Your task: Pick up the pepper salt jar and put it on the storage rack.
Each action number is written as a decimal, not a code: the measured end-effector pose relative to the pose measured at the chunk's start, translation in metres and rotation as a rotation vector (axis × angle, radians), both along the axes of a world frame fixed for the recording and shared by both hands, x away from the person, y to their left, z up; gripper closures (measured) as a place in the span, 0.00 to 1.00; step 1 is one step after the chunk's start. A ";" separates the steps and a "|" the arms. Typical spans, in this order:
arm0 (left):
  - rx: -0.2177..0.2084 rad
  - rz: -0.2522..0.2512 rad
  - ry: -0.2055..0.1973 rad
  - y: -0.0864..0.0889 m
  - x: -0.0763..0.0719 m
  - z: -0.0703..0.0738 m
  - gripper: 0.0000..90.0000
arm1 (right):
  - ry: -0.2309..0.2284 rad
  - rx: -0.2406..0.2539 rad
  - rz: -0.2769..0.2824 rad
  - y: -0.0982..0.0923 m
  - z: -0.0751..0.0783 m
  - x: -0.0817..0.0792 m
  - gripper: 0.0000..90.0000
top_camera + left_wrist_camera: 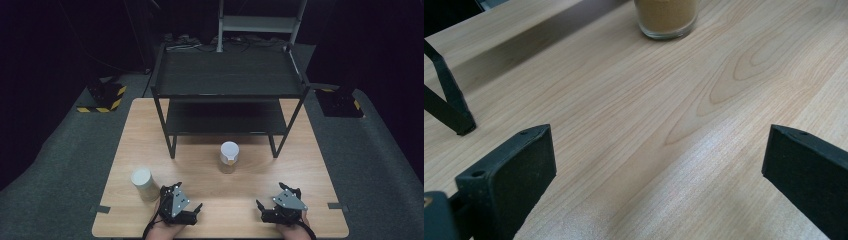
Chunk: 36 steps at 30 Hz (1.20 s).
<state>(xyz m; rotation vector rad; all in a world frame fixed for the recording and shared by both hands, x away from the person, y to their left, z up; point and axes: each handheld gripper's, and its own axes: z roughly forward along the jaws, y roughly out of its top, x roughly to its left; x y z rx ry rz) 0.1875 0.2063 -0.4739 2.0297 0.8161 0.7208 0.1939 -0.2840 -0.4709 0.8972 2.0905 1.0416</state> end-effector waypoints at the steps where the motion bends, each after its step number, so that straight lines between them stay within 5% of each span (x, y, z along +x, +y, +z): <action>1: 0.000 0.000 0.000 0.000 0.000 0.000 0.01 | 0.000 0.000 0.000 0.000 0.000 0.000 0.00; 14: -0.019 -0.017 -0.003 0.005 0.000 -0.001 0.01 | -0.014 -0.061 0.017 0.007 0.001 -0.003 0.00; 21: -0.078 -0.007 0.011 0.014 0.001 -0.003 0.01 | -0.009 -0.047 0.010 0.006 0.001 -0.003 0.00; 36: -0.089 -0.025 -0.001 0.018 0.000 -0.005 0.01 | -0.004 -0.043 0.010 0.005 0.001 -0.003 0.00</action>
